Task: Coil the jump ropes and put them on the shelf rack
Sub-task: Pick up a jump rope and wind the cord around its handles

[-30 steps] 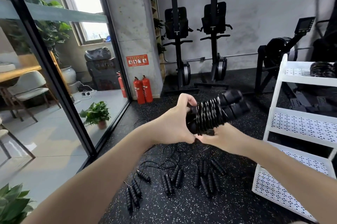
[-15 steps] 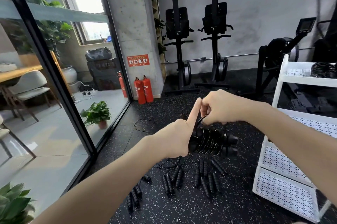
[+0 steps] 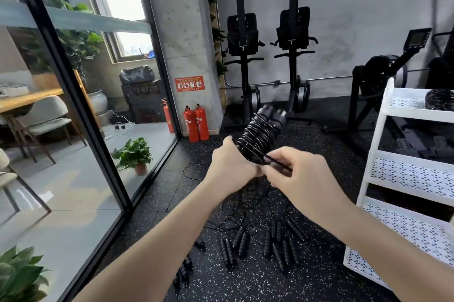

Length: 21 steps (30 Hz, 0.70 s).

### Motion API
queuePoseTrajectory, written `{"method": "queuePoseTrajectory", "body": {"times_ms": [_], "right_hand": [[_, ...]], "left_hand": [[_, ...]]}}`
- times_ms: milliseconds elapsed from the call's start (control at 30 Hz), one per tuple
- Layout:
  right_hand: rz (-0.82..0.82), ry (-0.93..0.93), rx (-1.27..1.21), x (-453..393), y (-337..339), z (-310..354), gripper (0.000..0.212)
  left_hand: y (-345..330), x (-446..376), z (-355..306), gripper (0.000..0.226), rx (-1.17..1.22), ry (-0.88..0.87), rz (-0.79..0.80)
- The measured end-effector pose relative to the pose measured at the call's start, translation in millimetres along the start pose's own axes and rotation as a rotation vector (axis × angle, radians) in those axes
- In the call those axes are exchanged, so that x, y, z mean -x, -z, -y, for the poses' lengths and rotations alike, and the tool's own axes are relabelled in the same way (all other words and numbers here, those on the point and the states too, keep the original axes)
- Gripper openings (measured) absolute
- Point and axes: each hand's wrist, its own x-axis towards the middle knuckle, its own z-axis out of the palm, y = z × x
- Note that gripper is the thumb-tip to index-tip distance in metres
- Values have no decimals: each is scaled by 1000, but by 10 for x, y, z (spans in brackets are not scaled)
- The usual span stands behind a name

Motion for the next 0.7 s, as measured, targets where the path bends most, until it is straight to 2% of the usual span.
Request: {"method": "queuePoseTrajectory", "body": {"times_ms": [67, 133, 200, 267, 400, 533, 600, 700], "right_hand": [[-64, -4, -84, 52, -72, -57, 13], [-91, -6, -166, 63, -83, -82, 20], [-54, 29, -215, 60, -70, -95, 32], [-14, 104, -235, 65, -60, -109, 46], [-154, 455, 96, 32, -38, -208, 38], [-297, 650, 171, 32, -16, -225, 31], [-322, 683, 138, 54, -32, -205, 29], [-347, 690, 98, 49, -33, -171, 21]], "left_hand": [[29, 18, -32, 59, 200, 52, 56], [39, 45, -46, 48, 368, 47, 198], [47, 101, -56, 24, 496, 8, 334], [57, 151, -76, 18, 611, 5, 408], [63, 196, -104, 29, 768, -23, 519], [34, 244, -110, 28, 751, -71, 496], [13, 236, -96, 25, 629, -136, 361], [3, 196, -66, 44, 478, -185, 162]]}}
